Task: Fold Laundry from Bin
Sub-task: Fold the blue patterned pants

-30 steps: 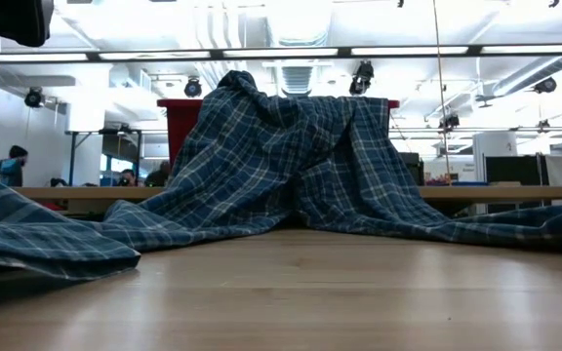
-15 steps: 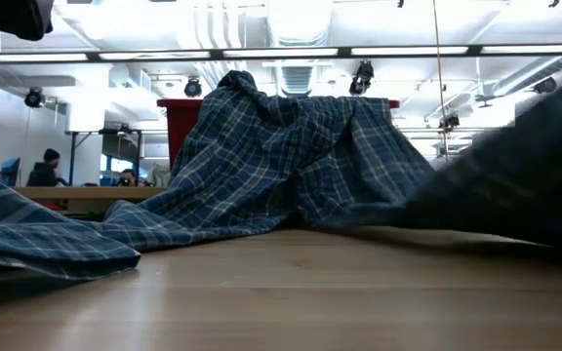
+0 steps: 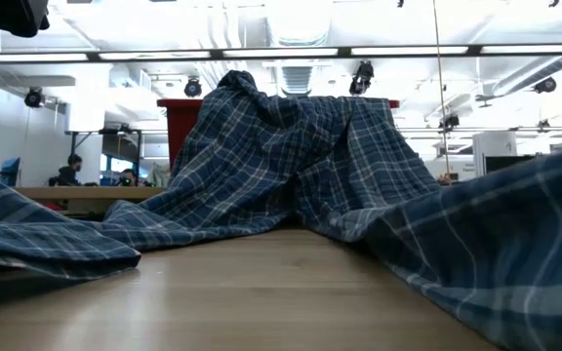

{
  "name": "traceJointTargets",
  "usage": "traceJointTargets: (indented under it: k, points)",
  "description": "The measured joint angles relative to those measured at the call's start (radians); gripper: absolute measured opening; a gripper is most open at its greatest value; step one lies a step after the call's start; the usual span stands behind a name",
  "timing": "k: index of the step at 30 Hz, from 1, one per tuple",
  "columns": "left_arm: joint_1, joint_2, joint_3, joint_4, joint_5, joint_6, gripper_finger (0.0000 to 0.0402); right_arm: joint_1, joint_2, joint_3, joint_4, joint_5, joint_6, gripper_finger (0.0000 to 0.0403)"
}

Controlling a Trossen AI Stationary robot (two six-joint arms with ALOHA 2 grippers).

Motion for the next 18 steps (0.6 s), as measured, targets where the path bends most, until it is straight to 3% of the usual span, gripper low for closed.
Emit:
traceJointTargets:
  k: [3,7,12,18]
  points:
    - [-0.001,0.000,0.000,0.000,-0.001,0.004,0.0261,0.024,-0.030,0.103,-0.240,0.101,-0.004,0.0196]
    - [-0.001,0.000,0.000,0.000,-0.012,0.012,0.0261,0.048,-0.017,0.129,-0.402,0.109,-0.006,0.0195]
    - [-0.001,0.000,0.000,-0.001,-0.016,0.012,0.0261,0.049,0.033,0.017,-0.327,0.040,0.008,0.0185]
    - [-0.002,0.000,0.000,-0.004,-0.014,0.012,0.0261,0.097,0.041,-0.108,-0.255,-0.078,0.201,0.0180]
